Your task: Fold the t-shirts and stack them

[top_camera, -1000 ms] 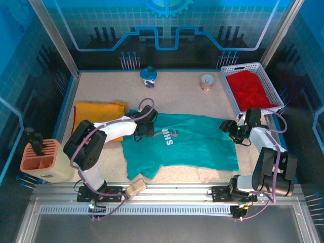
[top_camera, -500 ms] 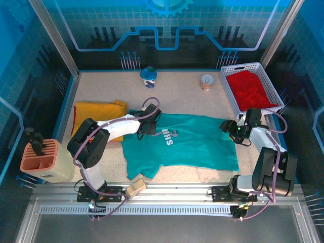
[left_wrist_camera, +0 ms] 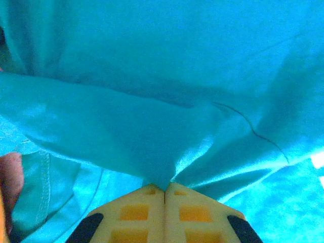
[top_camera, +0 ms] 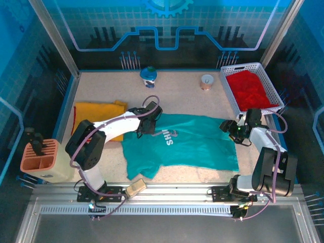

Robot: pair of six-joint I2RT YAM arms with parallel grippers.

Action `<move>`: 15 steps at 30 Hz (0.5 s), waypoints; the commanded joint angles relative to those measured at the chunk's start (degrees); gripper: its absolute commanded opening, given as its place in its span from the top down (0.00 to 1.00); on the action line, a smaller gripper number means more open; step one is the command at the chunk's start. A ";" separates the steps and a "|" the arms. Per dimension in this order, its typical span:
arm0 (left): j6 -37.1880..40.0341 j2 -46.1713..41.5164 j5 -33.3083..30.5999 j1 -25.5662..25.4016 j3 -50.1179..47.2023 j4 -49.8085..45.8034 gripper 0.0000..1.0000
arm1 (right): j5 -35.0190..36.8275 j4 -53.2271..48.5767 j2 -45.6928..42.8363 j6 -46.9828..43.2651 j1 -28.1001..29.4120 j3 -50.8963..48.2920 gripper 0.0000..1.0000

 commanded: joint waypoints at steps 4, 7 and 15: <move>-5.54 -1.79 2.74 -2.79 4.57 -14.33 1.00 | -1.86 0.45 0.50 -0.38 -1.07 -0.88 0.33; -7.81 -0.15 3.43 -4.93 6.32 -18.70 1.00 | -1.88 0.29 0.49 -0.54 -1.08 -0.72 0.33; -7.85 4.62 4.06 -6.57 9.41 -23.74 0.57 | -2.11 0.09 0.64 -0.89 -1.14 -0.45 0.33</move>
